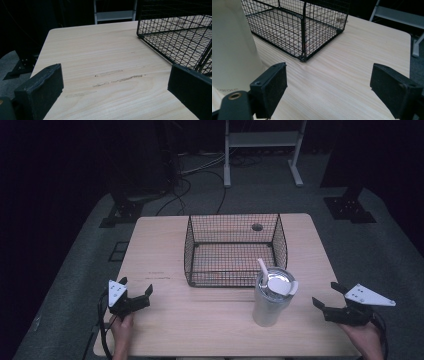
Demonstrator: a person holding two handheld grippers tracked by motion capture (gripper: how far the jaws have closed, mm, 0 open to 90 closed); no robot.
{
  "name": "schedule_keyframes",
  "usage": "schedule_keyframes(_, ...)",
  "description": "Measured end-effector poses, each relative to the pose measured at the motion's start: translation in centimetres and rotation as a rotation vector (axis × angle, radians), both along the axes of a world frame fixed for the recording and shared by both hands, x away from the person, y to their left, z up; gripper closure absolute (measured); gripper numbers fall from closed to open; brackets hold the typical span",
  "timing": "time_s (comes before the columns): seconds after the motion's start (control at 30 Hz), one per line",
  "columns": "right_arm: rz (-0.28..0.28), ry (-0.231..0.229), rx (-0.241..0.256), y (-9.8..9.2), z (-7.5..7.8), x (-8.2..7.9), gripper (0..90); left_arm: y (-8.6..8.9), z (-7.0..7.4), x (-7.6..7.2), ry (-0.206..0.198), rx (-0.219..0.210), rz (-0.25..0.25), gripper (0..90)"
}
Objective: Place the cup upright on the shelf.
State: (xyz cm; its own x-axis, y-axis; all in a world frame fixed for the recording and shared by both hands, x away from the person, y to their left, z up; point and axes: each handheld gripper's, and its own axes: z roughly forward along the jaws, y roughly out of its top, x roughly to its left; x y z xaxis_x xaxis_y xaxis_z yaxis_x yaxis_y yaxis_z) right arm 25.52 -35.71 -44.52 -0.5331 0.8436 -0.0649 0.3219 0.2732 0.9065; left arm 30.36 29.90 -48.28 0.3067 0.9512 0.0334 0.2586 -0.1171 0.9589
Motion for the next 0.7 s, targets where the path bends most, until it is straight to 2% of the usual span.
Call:
schedule_keyframes(0.13,0.015,-0.001,-0.005,0.1,0.3,-0.1,13.4,0.0,0.0,0.0,0.002,-0.001,0.002,0.0)
schedule_keyframes(0.53,0.108,-0.019,-0.038,2.2,1.3,-1.4,12.6,-0.1,0.0,0.0,-0.003,0.004,-0.008,0.0)
schedule_keyframes(0.7,0.135,-0.027,-0.024,2.5,1.8,-1.8,12.0,-0.1,0.0,0.0,0.000,0.002,-0.006,0.0)
